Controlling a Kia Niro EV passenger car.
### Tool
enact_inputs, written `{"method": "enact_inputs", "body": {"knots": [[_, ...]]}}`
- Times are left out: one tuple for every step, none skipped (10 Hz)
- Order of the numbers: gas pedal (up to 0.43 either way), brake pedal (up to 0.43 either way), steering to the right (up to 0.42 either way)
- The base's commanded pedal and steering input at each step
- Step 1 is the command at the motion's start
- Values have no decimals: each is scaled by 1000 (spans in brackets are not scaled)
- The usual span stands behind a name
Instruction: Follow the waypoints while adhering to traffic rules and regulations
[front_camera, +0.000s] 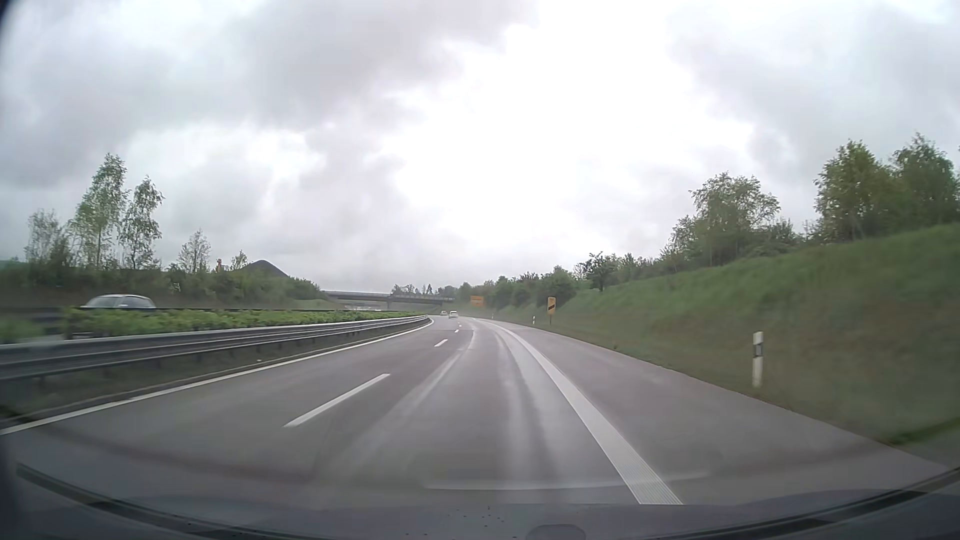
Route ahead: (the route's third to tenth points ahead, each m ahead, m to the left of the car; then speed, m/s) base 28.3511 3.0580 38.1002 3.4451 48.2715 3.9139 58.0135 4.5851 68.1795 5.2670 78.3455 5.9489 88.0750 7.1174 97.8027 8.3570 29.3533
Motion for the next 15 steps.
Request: {"method": "enact_inputs", "body": {"knots": [[287,0,-11],[287,0,-10],[287,0,-10],[287,0,-10],[287,0,-10],[287,0,-10],[287,0,-10],[287,0,-10],[287,0,-10],[287,0,-10],[287,0,-10],[287,0,-10],[287,0,-10],[287,0,-10],[287,0,-10]]}}
